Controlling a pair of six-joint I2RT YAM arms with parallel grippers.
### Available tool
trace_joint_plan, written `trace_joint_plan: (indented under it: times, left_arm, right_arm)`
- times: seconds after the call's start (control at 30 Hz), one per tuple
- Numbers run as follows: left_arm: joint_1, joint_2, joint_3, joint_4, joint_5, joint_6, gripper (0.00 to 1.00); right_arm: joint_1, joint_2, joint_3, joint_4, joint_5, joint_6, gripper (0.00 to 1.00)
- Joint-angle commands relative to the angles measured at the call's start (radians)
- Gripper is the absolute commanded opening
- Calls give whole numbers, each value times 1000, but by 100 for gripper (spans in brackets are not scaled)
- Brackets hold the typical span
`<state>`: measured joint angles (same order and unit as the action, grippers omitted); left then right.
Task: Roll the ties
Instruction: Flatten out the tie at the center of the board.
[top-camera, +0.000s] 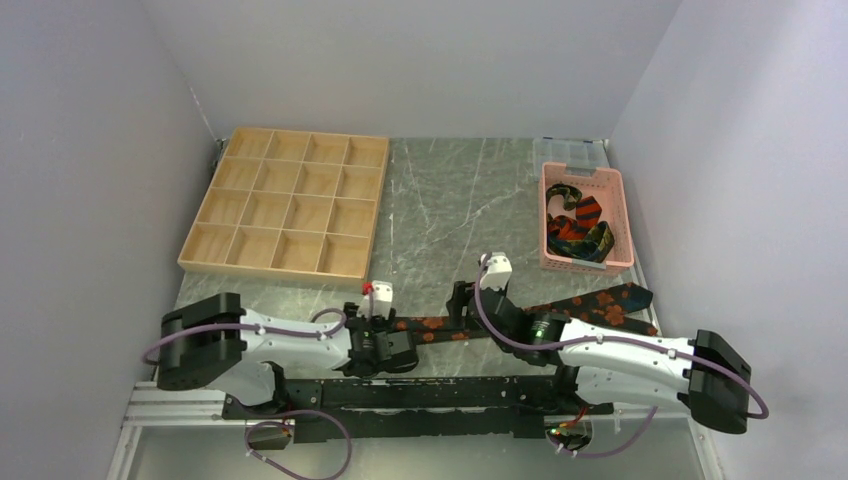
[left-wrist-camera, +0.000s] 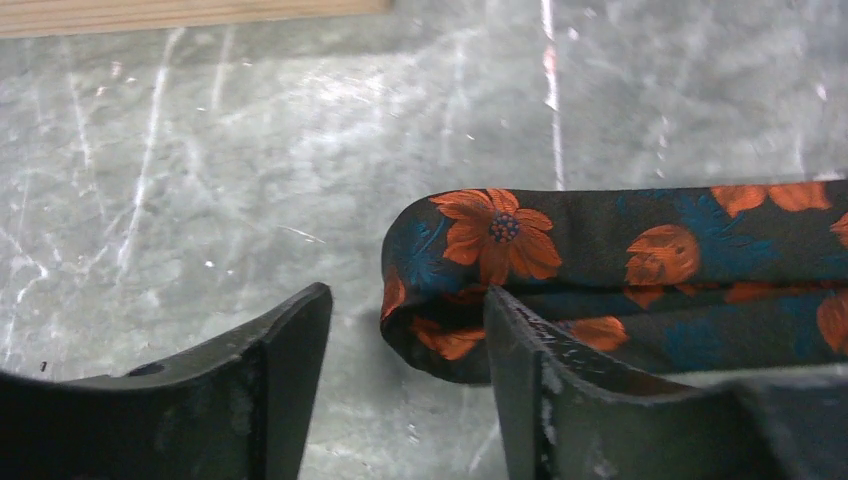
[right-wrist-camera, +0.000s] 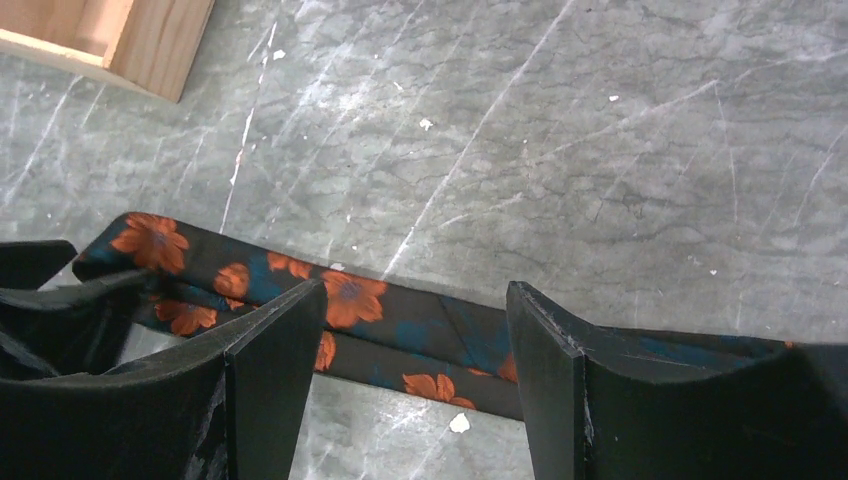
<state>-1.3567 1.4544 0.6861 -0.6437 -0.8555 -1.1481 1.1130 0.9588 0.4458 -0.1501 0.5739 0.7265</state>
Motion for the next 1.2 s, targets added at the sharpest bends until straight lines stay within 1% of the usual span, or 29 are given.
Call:
trace_joint_plan:
  times: [0.0,0.07,0.17,0.3,0.43,0.53,0.6,0.73,0.8,0.87,0.97,1.07,1.17]
  left_arm:
    - [-4,-120,-76,-96,-164,-280,58]
    - [-4,-201,-132,-97,-184,-370,51]
    - [-4,-322,-209,-122,-202,-476,45]
    - [-4,-418,-274,-223,-206,-678,42]
    - [-4,-485,-325,-227,-204,-736,41]
    - [-4,-507,-355,-246,-204,-813,43]
    - [-5,-523,-371,-210,-206,-785,50]
    - [-4,-565,-364,-150,-188,-648,73]
    - [-5,-587,-343,-151,-170,-588,79]
    - [-4,-608,-323,-158,-152,-538,81]
    - [-7,-643,-304,-177,-117,-505,82]
    - [-7,-682,-286,-193,-85,-479,82]
    - [-8,-726,-259,-219,-50,-446,82]
  right_arm:
    - [-7,-22,-25,3,61,66,71]
    - [-12,-27,-39,1,74,94,71]
    - [-21,-34,-54,4,82,121,71]
    - [-45,-23,-57,4,79,140,71]
    - [-61,-23,-63,3,75,154,71]
    - [-71,-30,-74,13,64,147,72]
    - [-77,-31,-87,43,32,127,71]
    - [-81,-1,-99,83,-32,117,70]
    - [-82,3,-114,86,-35,126,70]
    - [-82,-7,-138,95,-36,132,69]
    - [-81,-15,-142,103,-37,111,69]
    - [-81,6,-111,115,-55,65,68]
    - [-81,42,-76,168,-111,-21,65]
